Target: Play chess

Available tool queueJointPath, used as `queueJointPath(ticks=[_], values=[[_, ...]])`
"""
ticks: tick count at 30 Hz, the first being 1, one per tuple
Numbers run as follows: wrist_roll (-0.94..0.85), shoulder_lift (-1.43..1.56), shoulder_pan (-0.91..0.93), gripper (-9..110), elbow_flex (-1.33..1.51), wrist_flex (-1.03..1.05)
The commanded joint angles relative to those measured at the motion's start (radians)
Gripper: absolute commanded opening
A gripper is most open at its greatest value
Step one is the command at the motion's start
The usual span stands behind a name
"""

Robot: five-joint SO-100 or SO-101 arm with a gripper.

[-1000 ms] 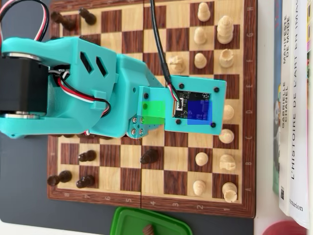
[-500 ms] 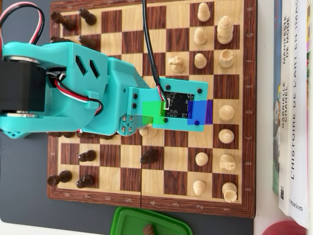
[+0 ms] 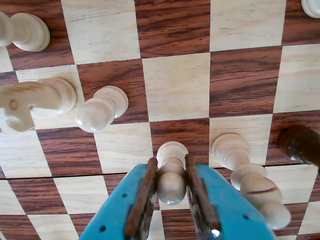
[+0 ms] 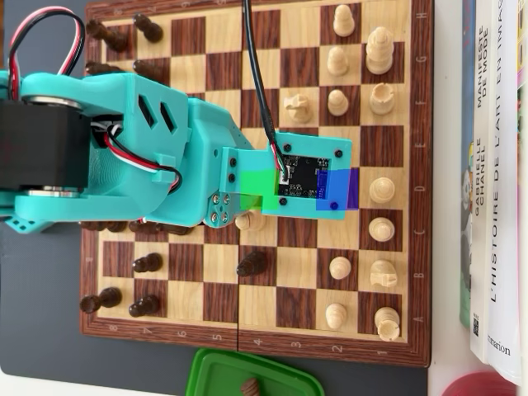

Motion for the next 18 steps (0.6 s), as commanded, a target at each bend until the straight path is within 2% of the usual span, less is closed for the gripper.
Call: queueJointPath(ticks=[1,18], values=[[-0.005,0.005,0.003,6,-0.005,-0.011],[-0.006,-0.044,0.005,6,-0.005,-0.044]])
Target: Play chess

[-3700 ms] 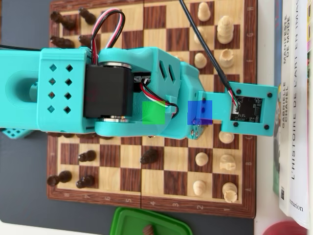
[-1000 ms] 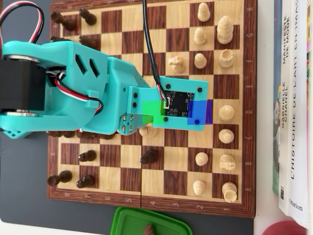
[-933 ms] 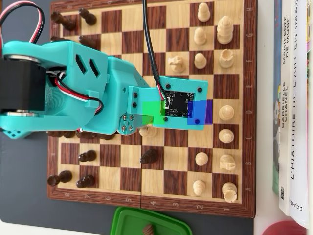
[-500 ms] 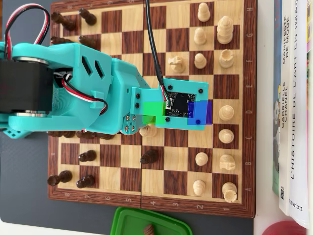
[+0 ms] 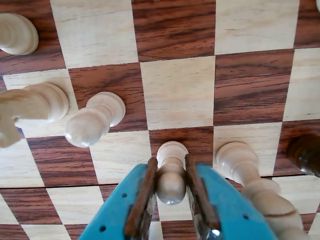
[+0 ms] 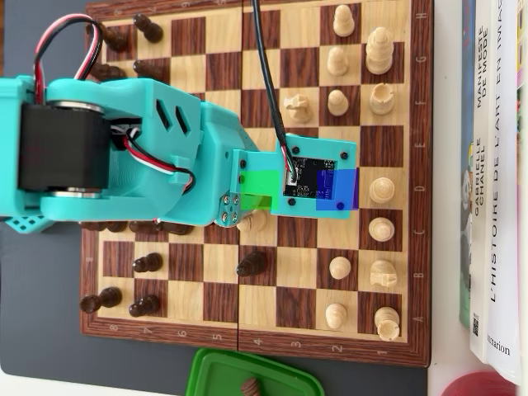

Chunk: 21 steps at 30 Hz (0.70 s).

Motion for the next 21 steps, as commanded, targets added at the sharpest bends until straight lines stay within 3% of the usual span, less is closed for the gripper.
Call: queueJointPath(ticks=[1,21], values=[[-0.006,0.008,0.005,6,-0.005,-0.011],[-0.008,0.008,0.005,8,-0.005,0.0]])
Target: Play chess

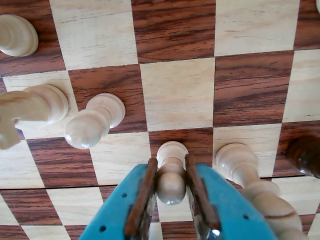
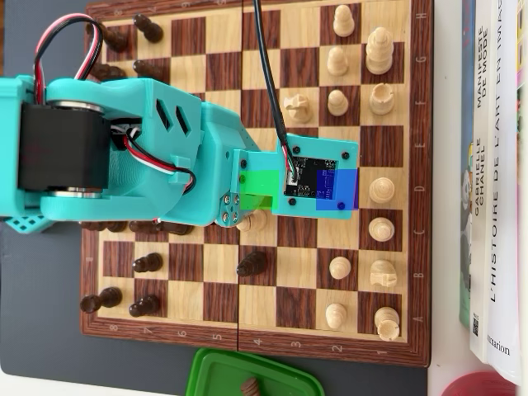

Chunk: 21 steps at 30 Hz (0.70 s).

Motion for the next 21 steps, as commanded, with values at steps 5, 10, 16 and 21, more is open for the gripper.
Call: queueJointPath(ticks=[5,10,16,21], values=[[-0.008,0.008,0.002,10,-0.005,0.003],[-0.008,0.008,0.002,10,-0.005,0.003],[-0.008,0.008,-0.003,11,-0.005,0.003],[-0.008,0.008,-0.006,13,-0.005,0.003]])
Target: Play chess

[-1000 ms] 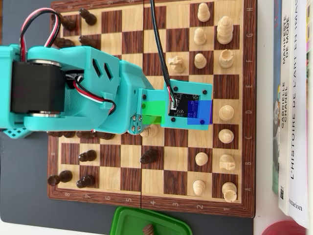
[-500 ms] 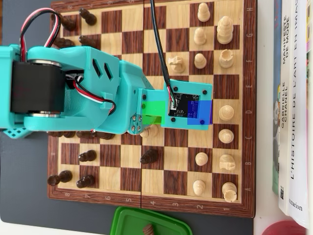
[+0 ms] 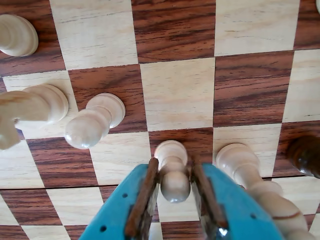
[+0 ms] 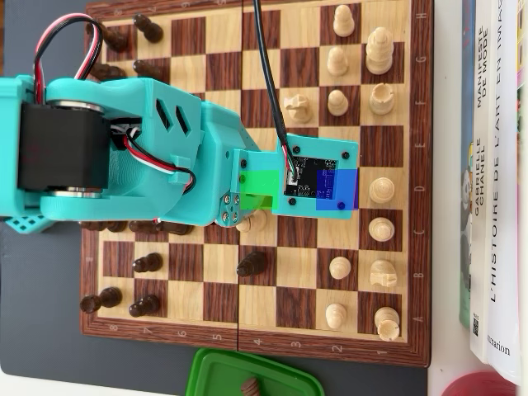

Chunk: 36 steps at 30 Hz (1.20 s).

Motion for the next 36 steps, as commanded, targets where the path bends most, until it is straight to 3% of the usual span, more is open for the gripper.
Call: queueJointPath(ticks=[1,36], values=[[-0.008,0.008,-0.006,13,-0.005,0.003],[-0.008,0.166,-0.008,13,-0.006,-0.003]])
